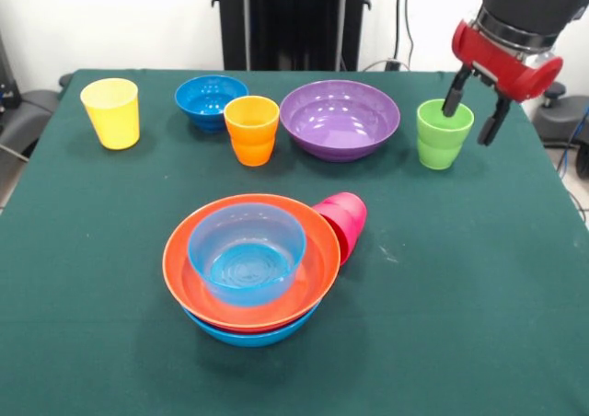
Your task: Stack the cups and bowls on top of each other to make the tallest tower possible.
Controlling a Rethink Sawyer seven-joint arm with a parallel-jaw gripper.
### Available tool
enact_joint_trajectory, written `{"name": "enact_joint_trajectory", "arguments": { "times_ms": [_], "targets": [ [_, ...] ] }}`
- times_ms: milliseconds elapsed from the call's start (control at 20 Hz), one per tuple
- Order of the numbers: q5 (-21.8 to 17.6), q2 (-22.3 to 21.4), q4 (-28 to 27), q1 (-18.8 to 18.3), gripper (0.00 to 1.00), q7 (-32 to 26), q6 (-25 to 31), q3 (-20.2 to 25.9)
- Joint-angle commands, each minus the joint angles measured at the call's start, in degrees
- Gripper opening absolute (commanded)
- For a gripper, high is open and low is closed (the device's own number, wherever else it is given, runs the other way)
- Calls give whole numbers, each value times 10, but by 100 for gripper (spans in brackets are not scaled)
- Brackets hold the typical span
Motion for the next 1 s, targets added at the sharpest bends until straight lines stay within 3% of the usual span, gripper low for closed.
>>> {"name": "enact_joint_trajectory", "arguments": {
  "times_ms": [50,450,750,1000],
  "targets": [
    [-10,54,33,4,100,73,-50,32],
    [-22,67,38,-11,100,14,-41,52],
    [-41,68,31,-19,100,-36,2,59],
    [-41,60,26,-18,100,-41,36,57]
  ]
}}
